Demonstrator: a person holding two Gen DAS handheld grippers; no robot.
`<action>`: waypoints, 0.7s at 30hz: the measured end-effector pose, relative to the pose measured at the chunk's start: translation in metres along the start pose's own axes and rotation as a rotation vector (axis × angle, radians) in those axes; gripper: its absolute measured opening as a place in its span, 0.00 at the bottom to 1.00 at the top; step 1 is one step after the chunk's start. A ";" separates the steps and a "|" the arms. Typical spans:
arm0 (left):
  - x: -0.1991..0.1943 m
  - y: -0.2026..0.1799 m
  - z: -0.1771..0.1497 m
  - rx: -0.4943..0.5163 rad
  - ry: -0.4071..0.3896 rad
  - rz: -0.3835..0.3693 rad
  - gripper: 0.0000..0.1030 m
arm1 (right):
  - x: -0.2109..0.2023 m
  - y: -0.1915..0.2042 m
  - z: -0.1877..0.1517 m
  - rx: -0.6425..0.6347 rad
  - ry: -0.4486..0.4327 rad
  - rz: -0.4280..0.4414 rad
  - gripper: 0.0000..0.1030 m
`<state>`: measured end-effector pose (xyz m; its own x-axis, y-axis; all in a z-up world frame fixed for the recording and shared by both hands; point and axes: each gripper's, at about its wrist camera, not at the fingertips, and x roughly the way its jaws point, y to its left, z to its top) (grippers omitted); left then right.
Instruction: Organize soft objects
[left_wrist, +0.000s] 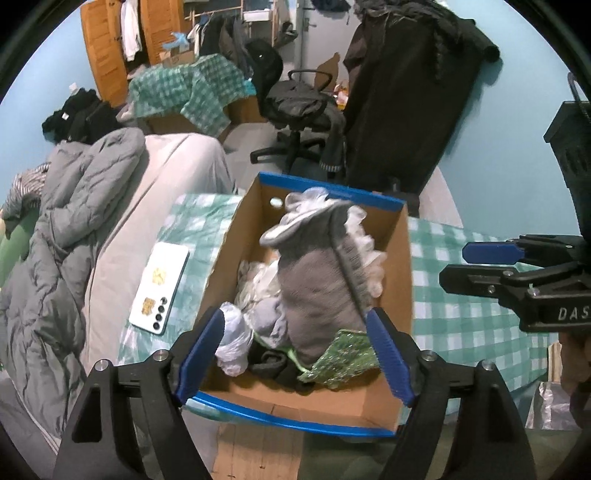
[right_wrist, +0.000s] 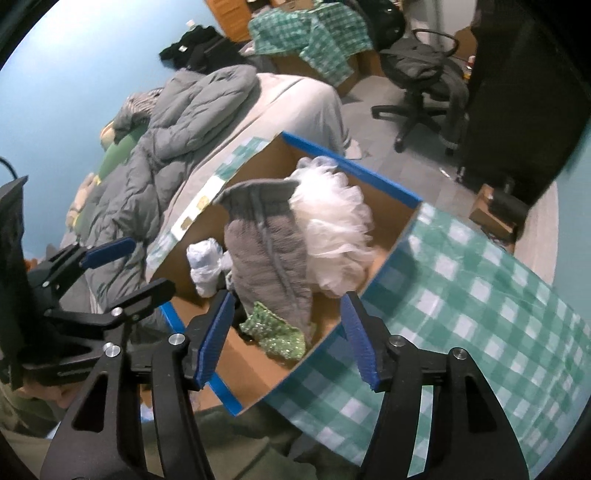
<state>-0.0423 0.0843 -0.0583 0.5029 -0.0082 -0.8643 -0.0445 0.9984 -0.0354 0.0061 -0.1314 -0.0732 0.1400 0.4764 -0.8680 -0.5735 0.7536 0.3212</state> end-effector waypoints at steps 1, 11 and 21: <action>-0.002 -0.002 0.002 0.000 -0.002 -0.003 0.82 | -0.006 -0.004 0.000 0.013 -0.009 -0.009 0.63; -0.017 -0.014 0.017 -0.035 -0.011 -0.007 0.87 | -0.054 -0.023 0.005 0.064 -0.089 -0.110 0.71; -0.024 -0.038 0.030 -0.004 -0.036 0.037 0.91 | -0.085 -0.046 0.001 0.093 -0.126 -0.184 0.72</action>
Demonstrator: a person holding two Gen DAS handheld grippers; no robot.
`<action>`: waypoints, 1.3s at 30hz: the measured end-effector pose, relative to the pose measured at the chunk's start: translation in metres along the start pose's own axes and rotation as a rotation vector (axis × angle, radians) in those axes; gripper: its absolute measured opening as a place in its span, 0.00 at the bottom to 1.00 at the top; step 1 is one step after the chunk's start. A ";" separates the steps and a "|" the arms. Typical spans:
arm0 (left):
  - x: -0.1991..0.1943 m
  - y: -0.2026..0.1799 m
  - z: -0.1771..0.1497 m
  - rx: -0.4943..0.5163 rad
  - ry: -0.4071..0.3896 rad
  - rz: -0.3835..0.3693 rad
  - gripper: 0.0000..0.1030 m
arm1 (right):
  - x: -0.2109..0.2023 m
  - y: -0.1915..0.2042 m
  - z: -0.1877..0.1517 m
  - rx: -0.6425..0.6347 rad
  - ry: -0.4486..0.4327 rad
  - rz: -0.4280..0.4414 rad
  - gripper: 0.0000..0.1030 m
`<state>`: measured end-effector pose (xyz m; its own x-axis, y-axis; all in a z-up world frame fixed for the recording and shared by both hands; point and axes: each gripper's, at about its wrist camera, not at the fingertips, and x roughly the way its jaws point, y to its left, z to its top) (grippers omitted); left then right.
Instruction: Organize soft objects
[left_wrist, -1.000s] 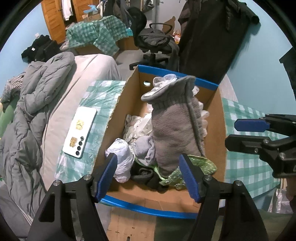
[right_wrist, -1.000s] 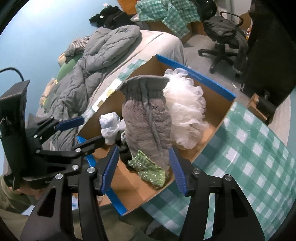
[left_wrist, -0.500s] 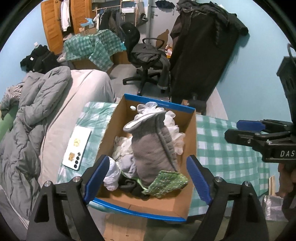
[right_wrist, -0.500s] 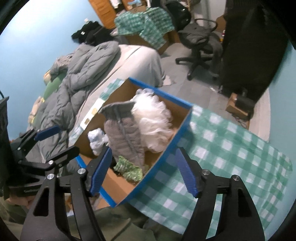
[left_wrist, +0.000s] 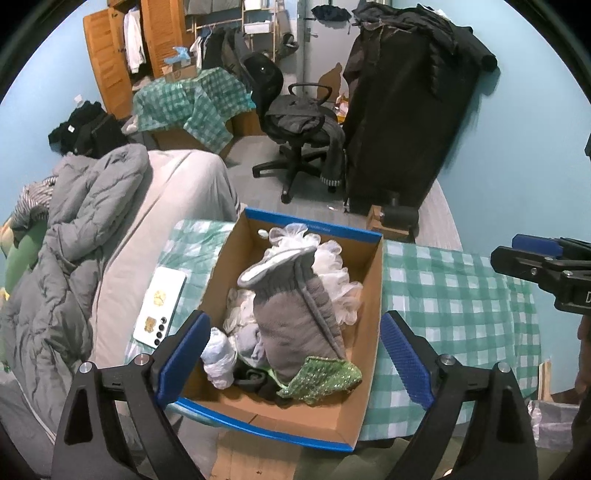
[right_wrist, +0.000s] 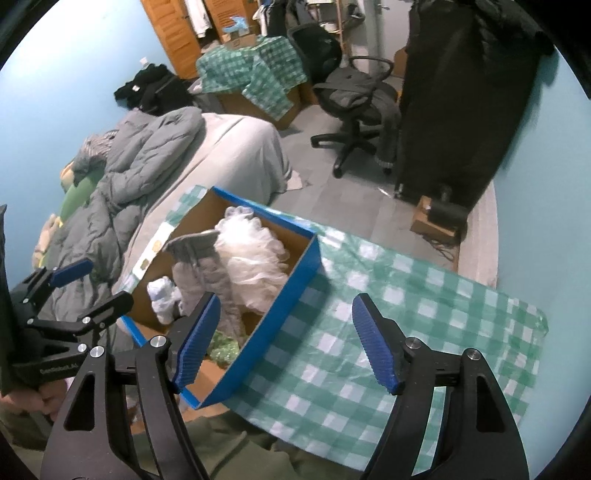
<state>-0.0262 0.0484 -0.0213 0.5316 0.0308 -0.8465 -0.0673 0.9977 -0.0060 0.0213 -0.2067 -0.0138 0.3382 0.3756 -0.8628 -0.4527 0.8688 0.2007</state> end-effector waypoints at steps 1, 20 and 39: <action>-0.001 -0.003 0.001 0.003 -0.002 -0.001 0.91 | -0.002 -0.003 0.000 0.008 -0.002 -0.004 0.72; -0.008 -0.038 0.006 0.019 0.019 0.070 0.91 | -0.009 -0.028 -0.003 0.032 0.001 -0.011 0.72; -0.010 -0.043 0.003 0.011 0.021 0.075 0.91 | -0.012 -0.036 -0.004 0.030 -0.001 -0.008 0.72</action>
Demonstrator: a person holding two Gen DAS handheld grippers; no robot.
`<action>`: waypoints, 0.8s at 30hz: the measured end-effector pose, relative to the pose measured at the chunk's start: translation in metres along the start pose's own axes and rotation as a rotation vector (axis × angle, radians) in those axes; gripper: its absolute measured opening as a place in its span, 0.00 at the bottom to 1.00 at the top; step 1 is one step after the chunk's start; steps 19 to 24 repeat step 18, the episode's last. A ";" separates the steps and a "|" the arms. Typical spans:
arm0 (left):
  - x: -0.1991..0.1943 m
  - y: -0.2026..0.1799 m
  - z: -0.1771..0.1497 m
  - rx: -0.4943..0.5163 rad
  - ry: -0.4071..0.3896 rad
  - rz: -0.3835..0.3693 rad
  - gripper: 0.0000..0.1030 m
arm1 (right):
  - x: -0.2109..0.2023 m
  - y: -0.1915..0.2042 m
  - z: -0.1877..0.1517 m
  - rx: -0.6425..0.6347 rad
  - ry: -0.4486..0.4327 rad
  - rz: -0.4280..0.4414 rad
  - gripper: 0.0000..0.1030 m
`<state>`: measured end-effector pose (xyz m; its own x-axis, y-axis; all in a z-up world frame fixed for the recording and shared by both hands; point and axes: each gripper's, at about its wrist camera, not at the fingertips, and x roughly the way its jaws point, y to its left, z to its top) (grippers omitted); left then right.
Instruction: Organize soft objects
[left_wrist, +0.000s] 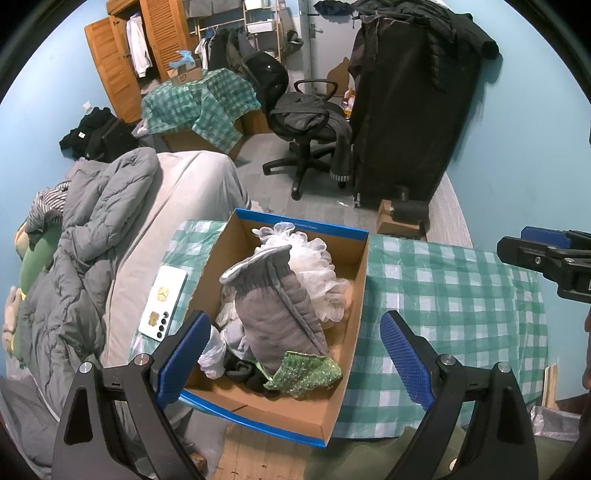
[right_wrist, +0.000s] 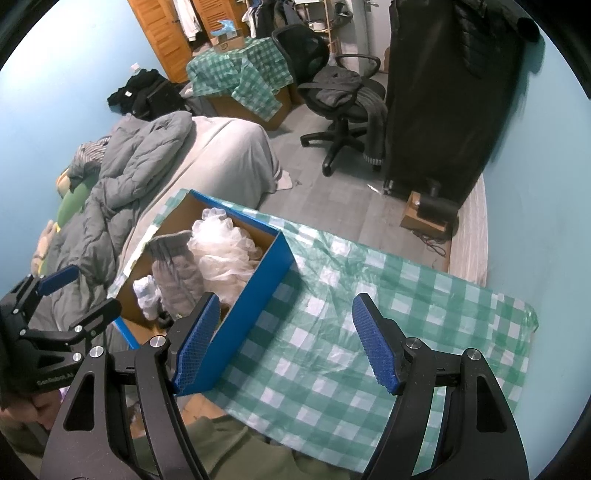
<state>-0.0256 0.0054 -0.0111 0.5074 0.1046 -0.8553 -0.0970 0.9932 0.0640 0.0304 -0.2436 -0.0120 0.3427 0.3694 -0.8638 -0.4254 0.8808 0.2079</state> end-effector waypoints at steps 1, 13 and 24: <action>0.000 0.000 0.000 -0.001 0.002 -0.001 0.91 | 0.000 0.000 0.000 0.001 0.001 0.000 0.72; -0.002 0.000 -0.009 0.000 0.000 0.001 0.92 | -0.001 -0.003 -0.002 0.001 0.001 0.002 0.72; -0.003 0.000 -0.010 0.006 0.002 0.002 0.92 | -0.001 -0.004 -0.002 0.001 0.002 0.000 0.72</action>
